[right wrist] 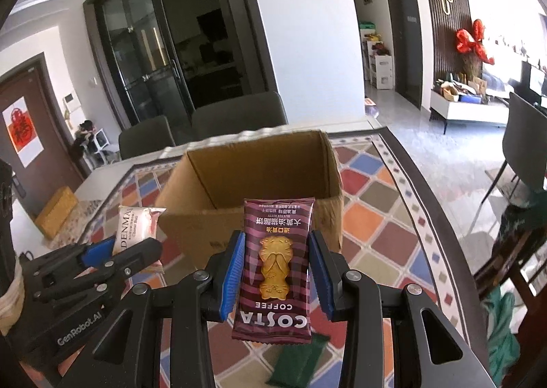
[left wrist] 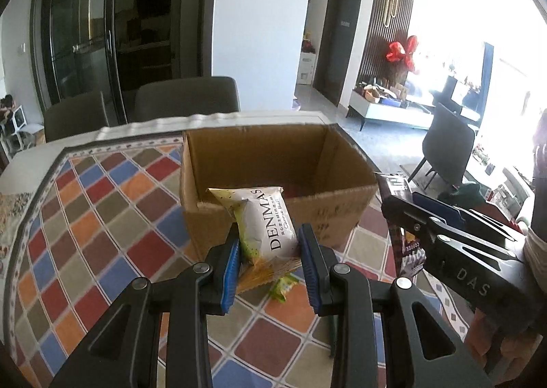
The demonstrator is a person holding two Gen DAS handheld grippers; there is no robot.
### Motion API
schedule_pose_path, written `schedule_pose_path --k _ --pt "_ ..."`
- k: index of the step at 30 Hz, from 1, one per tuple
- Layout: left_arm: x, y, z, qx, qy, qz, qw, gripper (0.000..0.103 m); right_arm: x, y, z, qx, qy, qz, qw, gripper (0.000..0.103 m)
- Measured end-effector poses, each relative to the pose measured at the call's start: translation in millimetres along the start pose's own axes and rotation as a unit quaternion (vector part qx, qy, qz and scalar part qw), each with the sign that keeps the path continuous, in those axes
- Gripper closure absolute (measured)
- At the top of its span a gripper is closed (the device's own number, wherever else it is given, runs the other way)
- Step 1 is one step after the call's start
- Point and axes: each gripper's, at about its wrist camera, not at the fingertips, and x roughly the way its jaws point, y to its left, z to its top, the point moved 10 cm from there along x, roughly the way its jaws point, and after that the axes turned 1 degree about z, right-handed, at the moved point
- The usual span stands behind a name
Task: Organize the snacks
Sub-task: 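Carry both bags over the box, then open both tools to drop the bags into the box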
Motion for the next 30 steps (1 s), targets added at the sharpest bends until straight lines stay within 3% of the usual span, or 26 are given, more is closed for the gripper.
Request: schedule_pose_path --k 14,30 --pt "27 16 58 0.014 0.008 -0.01 0.9998 0.07 34 18 61 -0.014 0.004 0.01 1.0 0.064" --pt "91 25 73 0.033 0.048 -0.027 0.9979 0.068 86 13 82 -0.007 0.027 -0.007 1.0 0.063"
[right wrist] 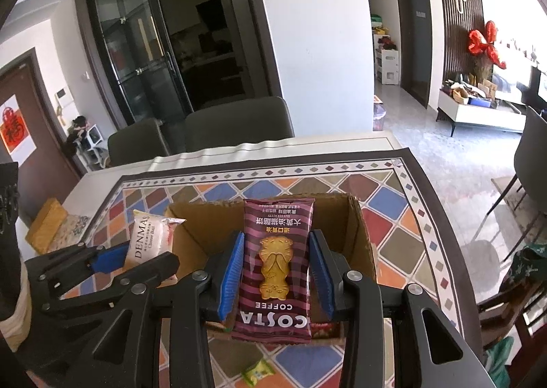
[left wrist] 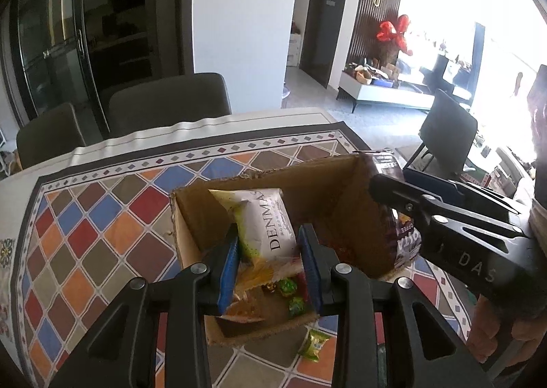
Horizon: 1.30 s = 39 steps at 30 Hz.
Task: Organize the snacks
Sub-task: 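Open both tools to drop the bags into the box, then move both tools back toward the dark green bag and yellow candy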
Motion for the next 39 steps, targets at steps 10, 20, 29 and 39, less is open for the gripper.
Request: schedule_pose_path --k 10,20,29,39 --pt "-8 0 -8 0.015 -0.009 0.004 0.9998 0.057 -1 -7 -5 0.007 -0.004 -0.023 1.0 0.046" --pt "-49 -20 -31 0.059 -0.034 -0.015 0.9976 0.056 -42 -13 -39 0.037 -0.006 -0.067 0.997 0.046" --pt "-69 -41 -63 0.109 -0.043 -0.036 0.9925 0.056 -64 -11 -82 0.048 0.006 -0.073 0.996 0.045" --pt "-57 -53 -99 0.14 -0.025 -0.054 0.9884 0.056 -51 -16 -140 0.06 0.07 -0.078 0.993 0.046"
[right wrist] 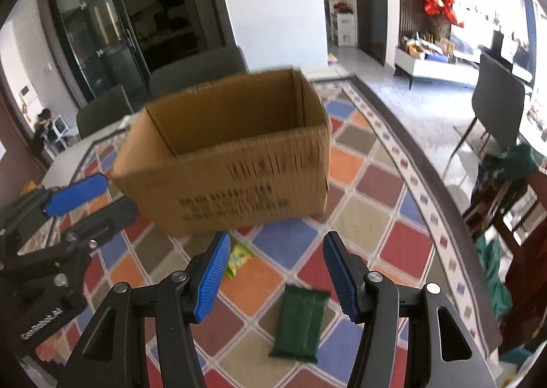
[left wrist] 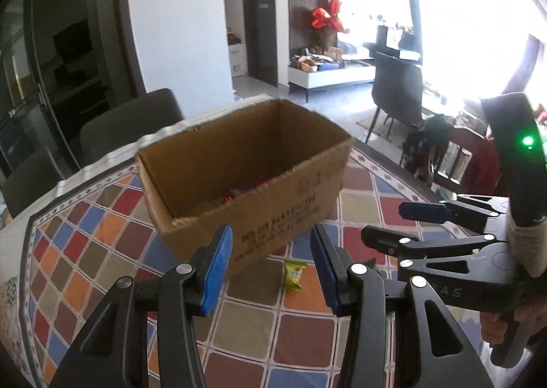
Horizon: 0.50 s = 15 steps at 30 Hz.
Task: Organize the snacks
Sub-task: 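Move both tools back toward the dark green bag and yellow candy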
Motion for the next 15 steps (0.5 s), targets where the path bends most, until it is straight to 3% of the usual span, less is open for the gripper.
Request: schedule_pose_path --k 15 --pt "53 -26 -56 0.021 0.069 -0.051 0.9961 0.057 47 -14 -75 0.031 0.111 -0.002 0.993 0.046"
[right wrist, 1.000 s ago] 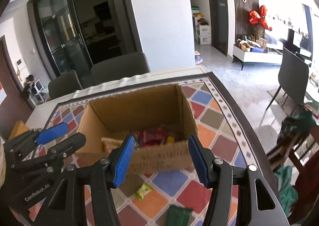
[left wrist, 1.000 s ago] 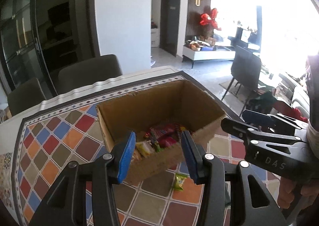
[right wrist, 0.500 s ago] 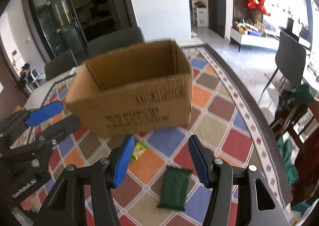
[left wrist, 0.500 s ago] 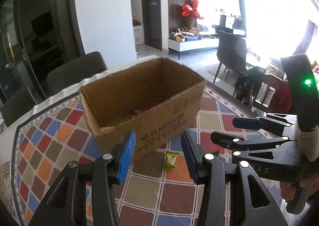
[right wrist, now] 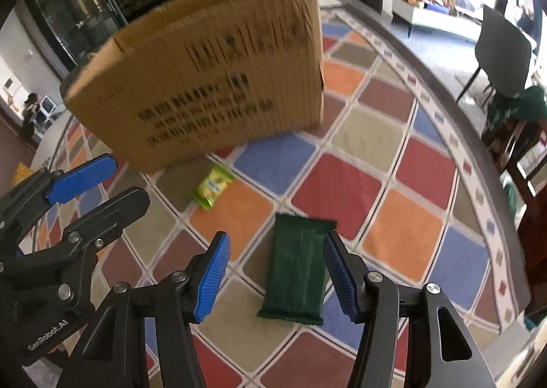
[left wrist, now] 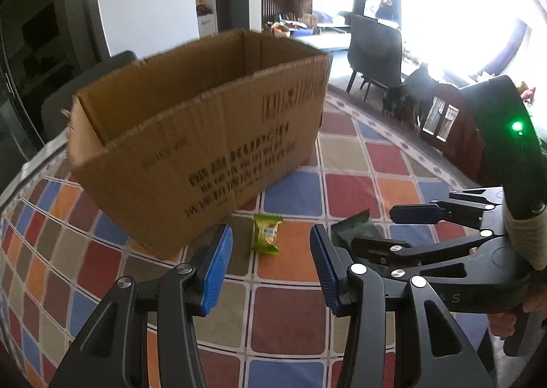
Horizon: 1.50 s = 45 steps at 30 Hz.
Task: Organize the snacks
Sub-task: 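Move both tools back toward the dark green bag and yellow candy, then grasp the dark green bag with the right tool while the left tool grasps the yellow-green candy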
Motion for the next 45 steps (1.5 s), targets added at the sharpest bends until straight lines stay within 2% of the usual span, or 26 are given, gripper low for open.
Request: schedule_pose_path --k 13,23,27,28,31,34,45 --pt "48 -3 -14 0.01 0.046 -0.018 0.9987 0.057 28 -10 -23 0.028 0.045 -0.012 0.999 0.046" --pt "78 -4 -17 0.01 0.067 -0.014 0.9976 0.057 34 -11 -22 0.025 0.041 -0.029 0.998 0.045" --pt "88 -3 -17 0.01 0.075 -0.009 0.9971 0.065 34 -7 -22 0.014 0.034 -0.04 0.999 0.047" --pt "91 -3 -19 0.008 0.08 -0.008 0.9968 0.068 34 -6 -22 0.01 0.032 -0.044 0.998 0.052" --pt "93 -4 -18 0.006 0.078 -0.006 0.997 0.075 30 -5 -25 0.002 0.024 -0.048 0.999 0.054" --pt "90 -3 -19 0.004 0.079 -0.014 0.9968 0.077 34 -6 -23 0.004 0.022 -0.041 0.999 0.057" --pt "64 -5 -21 -0.018 0.068 0.001 0.9975 0.077 30 -13 -15 0.006 0.013 -0.019 1.0 0.057"
